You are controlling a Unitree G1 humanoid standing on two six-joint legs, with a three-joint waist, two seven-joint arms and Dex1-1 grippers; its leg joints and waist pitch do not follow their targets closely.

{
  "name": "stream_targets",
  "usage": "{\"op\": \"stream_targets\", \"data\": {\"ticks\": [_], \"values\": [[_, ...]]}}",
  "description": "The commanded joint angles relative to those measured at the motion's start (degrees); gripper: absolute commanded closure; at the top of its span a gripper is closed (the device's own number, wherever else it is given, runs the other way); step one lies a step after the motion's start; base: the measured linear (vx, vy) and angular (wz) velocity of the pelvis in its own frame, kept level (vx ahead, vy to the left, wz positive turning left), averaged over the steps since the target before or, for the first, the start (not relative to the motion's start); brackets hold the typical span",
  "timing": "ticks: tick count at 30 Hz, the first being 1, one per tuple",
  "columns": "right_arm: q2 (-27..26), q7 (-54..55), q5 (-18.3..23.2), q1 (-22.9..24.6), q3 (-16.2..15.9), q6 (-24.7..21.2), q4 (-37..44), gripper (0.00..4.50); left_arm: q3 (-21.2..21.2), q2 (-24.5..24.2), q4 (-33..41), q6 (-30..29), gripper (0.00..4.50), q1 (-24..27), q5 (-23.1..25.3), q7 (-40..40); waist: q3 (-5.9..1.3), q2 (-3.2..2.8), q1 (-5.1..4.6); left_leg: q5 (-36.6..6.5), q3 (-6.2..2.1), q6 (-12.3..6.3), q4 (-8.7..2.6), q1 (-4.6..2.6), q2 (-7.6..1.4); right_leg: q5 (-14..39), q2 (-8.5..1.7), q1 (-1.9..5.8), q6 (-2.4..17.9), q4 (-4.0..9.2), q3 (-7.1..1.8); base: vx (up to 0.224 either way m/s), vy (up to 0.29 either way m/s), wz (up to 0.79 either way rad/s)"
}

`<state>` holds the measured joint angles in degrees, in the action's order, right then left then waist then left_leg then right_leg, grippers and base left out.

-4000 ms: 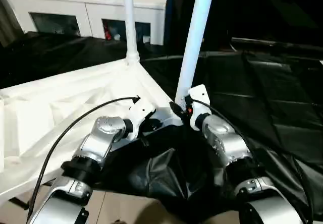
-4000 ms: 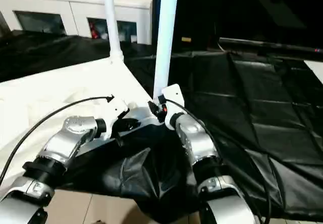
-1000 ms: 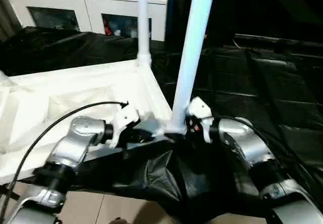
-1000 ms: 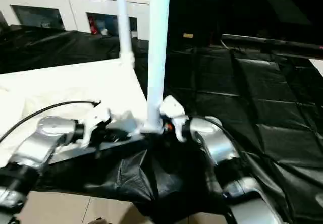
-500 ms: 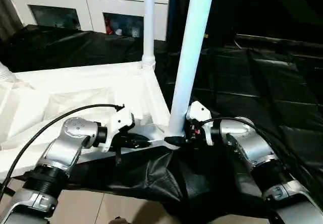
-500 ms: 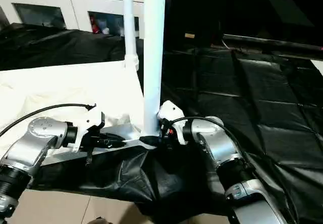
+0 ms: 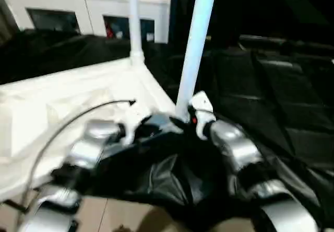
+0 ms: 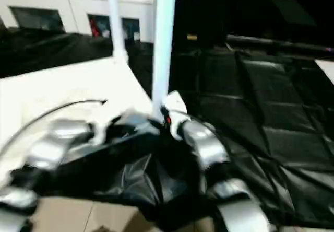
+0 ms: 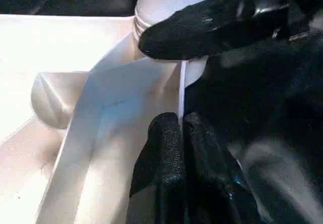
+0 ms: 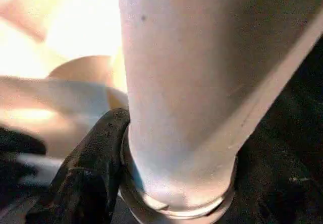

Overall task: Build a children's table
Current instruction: Rotate leg to tighten

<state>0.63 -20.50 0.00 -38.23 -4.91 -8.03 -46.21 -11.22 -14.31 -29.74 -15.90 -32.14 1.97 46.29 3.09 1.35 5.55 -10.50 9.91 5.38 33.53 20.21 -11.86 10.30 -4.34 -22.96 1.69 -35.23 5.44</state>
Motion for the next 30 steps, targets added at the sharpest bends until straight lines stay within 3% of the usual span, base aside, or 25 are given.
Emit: {"op": "stream_targets", "data": {"ticks": [1,4,5,10,15,19,21,23,24,30], "values": [[-3.9,0.6,-1.1,-0.4,-3.1,0.3,-1.6,1.82,-0.3,4.2,0.5,1.1,4.5,-2.2,-1.8,-3.3,-3.82,-0.35,-0.1,-10.0,-0.4,0.46,-4.11,-0.25,-1.52,13.5,-4.31,2.93,9.3,4.26,-3.46,0.0,0.0,0.0],[-4.2,-2.2,0.0,-0.8,-2.3,0.5,-1.6,1.47,-1.2,4.6,1.1,1.7,4.5,-2.0,-1.9,-1.1,-3.94,-0.25,-0.1,-8.9,-0.3,-0.52,-3.99,-0.09,-1.49,9.7,-4.22,3.09,9.7,3.83,-3.49,0.0,0.0,0.0],[-4.0,-2.5,0.1,-0.9,-2.0,0.3,-1.6,1.12,-1.4,4.4,1.3,2.0,4.5,-1.8,-2.0,-0.2,-3.93,-0.18,-0.09,-8.9,-0.21,-0.87,-3.93,-0.13,-1.45,9.6,-4.29,3.08,9.9,3.88,-3.53,0.0,0.0,0.0],[-1.0,-3.3,-1.4,-1.1,-2.4,2.4,-1.5,0.71,-1.6,2.3,3.8,2.9,4.5,0.4,-2.8,3.3,-3.82,0.04,-0.23,-9.5,-0.25,-1.08,-4.02,-0.04,-1.59,12.1,-4.48,3.08,9.4,4.05,-3.48,0.0,0.0,0.0],[3.7,-11.3,-0.8,-0.3,-3.4,4.1,0.3,0.71,-1.3,-1.4,5.5,4.7,4.5,2.5,-4.3,8.8,-3.81,0.16,-0.38,-8.5,-0.11,-2.32,-3.82,0.17,-1.53,10.4,-4.34,3.2,9.8,3.87,-3.53,0.0,0.0,0.0],[7.3,-19.5,0.1,0.7,-4.1,4.8,3.4,0.71,-1.1,-4.3,6.6,5.0,4.5,3.6,-5.2,13.1,-3.68,0.06,-0.44,-9.5,-0.09,-2.56,-3.84,0.02,-1.54,12.3,-4.25,3.07,9.8,4.16,-3.52,0.0,0.0,0.0],[9.9,-26.2,0.8,1.6,-5.6,4.8,5.9,0.71,-1.2,-6.1,7.5,5.8,4.5,4.0,-5.9,16.6,-3.68,-0.24,-0.34,-10.1,-0.14,-2.34,-3.85,-0.12,-1.69,13.0,-4.27,3.01,9.8,4.23,-3.51,0.0,0.0,0.0],[12.0,-31.0,1.5,2.4,-6.7,5.0,7.7,0.71,-1.3,-7.7,8.2,6.1,4.5,4.4,-6.4,19.3,-3.7,-0.06,-0.31,-10.0,-0.16,-2.73,-3.85,0.0,-1.7,12.0,-4.12,3.11,9.9,4.06,-3.48,0.0,0.0,0.0],[13.4,-34.6,2.1,3.2,-7.6,4.8,9.1,0.71,-1.5,-9.0,9.0,5.9,4.5,4.8,-7.1,21.6,-3.74,-0.4,-0.13,-9.6,-0.15,-3.02,-3.78,0.08,-1.68,11.1,-4.12,3.13,10.4,3.93,-3.47,0.0,0.0,0.0],[16.3,-42.1,3.2,5.5,-9.3,3.6,12.7,0.71,-1.7,-10.8,10.3,5.4,4.5,5.1,-8.1,24.5,-3.88,-0.03,0.14,-8.7,-0.05,-3.43,-3.63,0.01,-1.77,8.8,-4.08,3.11,11.9,3.65,-3.41,0.0,0.0,0.0]]}}
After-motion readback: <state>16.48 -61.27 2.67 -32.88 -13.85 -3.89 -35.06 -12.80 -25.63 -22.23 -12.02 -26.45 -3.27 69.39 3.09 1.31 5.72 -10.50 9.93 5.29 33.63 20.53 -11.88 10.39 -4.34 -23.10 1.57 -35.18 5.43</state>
